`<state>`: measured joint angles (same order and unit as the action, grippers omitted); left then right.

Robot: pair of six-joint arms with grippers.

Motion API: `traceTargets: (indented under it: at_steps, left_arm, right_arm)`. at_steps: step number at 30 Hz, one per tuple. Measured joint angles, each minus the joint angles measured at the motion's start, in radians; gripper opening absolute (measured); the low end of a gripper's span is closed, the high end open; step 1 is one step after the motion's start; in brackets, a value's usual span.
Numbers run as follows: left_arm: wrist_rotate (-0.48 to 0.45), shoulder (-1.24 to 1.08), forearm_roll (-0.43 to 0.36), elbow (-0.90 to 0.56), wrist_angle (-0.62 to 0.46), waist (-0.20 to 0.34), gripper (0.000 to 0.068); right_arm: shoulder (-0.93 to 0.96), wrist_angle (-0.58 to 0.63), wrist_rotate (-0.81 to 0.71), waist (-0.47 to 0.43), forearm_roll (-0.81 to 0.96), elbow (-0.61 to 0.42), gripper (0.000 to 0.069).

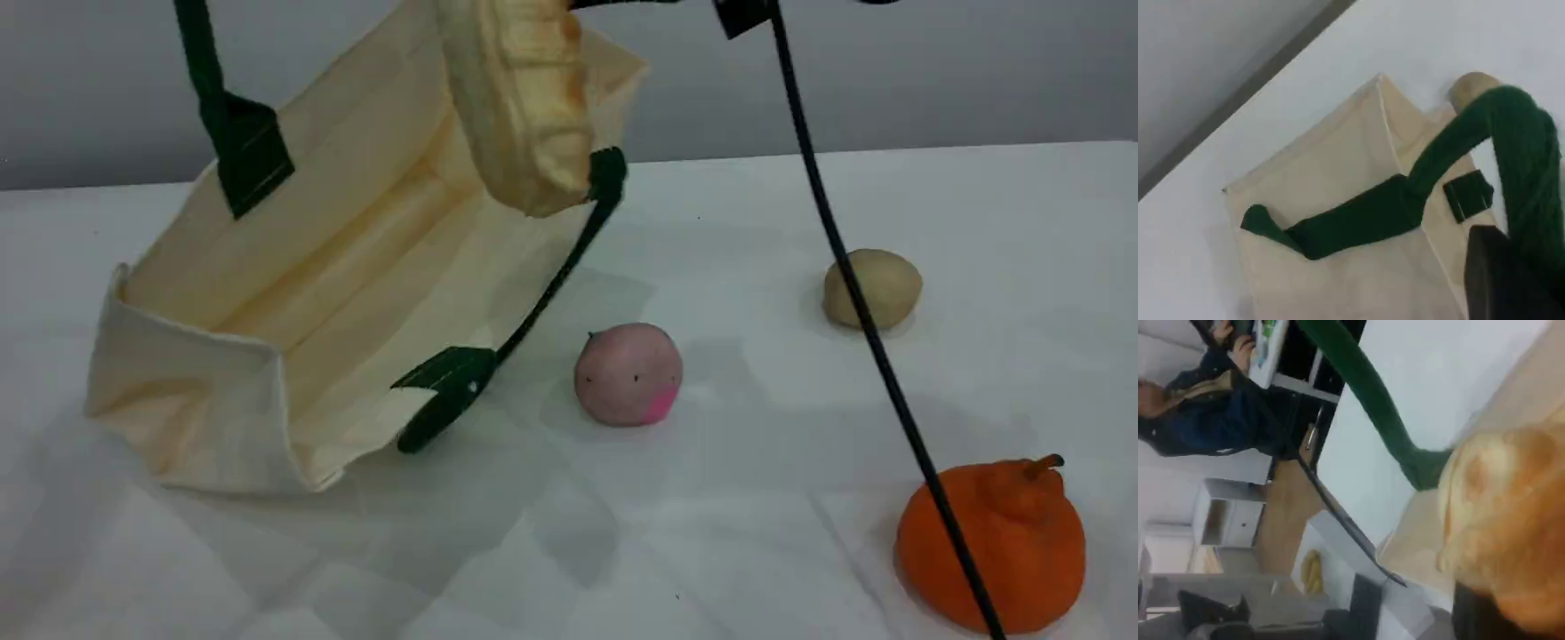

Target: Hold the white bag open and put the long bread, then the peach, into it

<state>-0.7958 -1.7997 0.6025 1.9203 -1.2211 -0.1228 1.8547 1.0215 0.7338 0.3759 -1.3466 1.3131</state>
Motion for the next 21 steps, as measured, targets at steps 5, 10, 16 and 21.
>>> traceTargets:
  at_steps: [5, 10, 16, 21]
  left_arm:
    - [-0.049, 0.000, 0.000, 0.000, 0.000, -0.056, 0.0081]
    - [-0.063, -0.001, 0.000, 0.007, 0.000, -0.088, 0.0081]
    - [-0.061, -0.002, -0.001, 0.007, 0.000, -0.088, 0.0081]
    - [-0.060, -0.002, -0.005, 0.007, 0.000, -0.088, 0.0081]
  right_arm:
    - [0.015, -0.022, 0.001, 0.005, 0.017, 0.000, 0.0123]
    - [0.044, -0.062, 0.001, 0.005, 0.017, -0.001, 0.0119]
    - [0.082, -0.142, -0.019, 0.005, 0.001, -0.001, 0.0119]
    - [0.119, -0.210, -0.053, 0.005, -0.001, -0.002, 0.0117]
